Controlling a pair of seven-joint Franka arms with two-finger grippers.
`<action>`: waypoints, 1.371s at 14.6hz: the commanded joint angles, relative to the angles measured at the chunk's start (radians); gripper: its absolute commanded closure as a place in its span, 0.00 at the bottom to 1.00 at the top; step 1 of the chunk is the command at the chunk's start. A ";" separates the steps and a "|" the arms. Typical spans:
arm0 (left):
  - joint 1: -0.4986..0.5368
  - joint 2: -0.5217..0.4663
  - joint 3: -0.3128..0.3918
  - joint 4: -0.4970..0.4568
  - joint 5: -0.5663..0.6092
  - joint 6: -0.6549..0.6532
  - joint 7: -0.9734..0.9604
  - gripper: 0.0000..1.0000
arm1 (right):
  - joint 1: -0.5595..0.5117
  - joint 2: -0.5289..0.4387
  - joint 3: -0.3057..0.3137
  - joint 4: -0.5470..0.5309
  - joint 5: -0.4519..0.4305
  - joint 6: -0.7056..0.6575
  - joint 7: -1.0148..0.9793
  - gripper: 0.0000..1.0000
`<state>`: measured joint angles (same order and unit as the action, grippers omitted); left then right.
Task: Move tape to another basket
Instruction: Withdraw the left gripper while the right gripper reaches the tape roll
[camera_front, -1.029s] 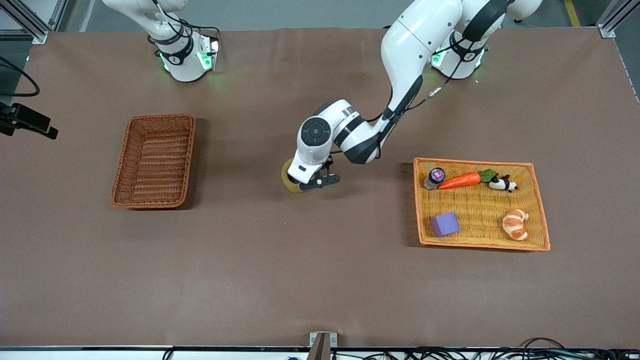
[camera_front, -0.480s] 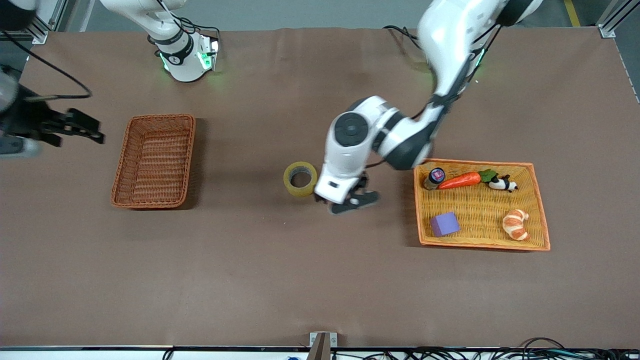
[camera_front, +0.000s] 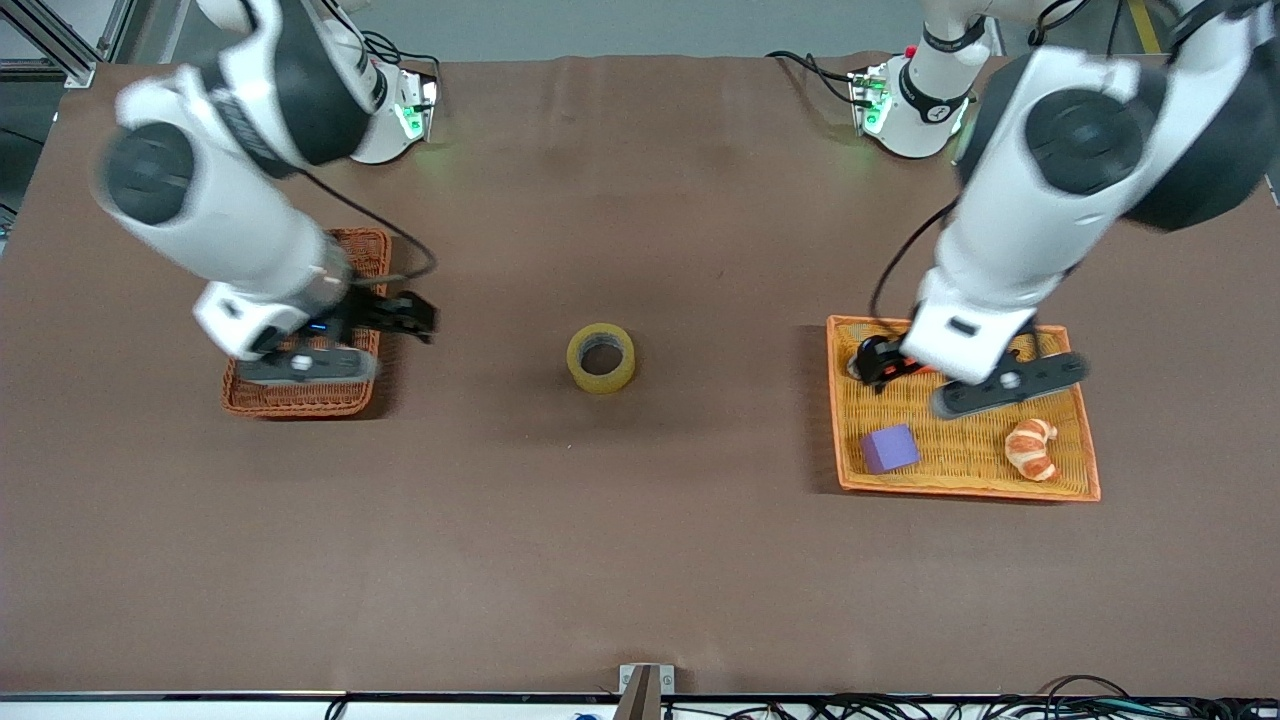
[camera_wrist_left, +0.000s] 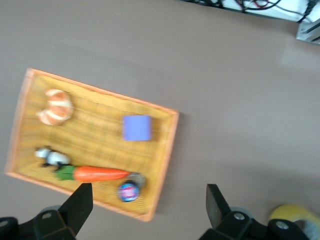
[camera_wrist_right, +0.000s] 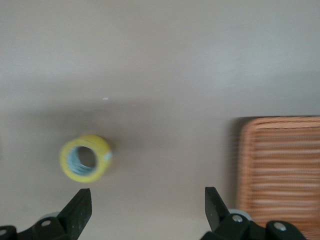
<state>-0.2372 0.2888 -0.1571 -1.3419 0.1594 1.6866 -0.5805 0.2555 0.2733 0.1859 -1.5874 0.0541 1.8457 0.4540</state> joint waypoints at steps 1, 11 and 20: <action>0.093 -0.104 -0.015 -0.075 -0.036 -0.031 0.161 0.00 | 0.030 0.081 0.073 -0.066 -0.040 0.153 0.170 0.00; 0.214 -0.304 0.054 -0.256 -0.118 -0.033 0.485 0.00 | 0.192 0.316 0.073 -0.213 -0.192 0.474 0.339 0.00; 0.259 -0.350 0.053 -0.292 -0.179 -0.050 0.518 0.00 | 0.217 0.354 0.066 -0.255 -0.221 0.587 0.354 0.00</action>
<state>0.0139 -0.0367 -0.1022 -1.6112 0.0124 1.6453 -0.0943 0.4809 0.6162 0.2528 -1.8257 -0.1248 2.3976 0.7787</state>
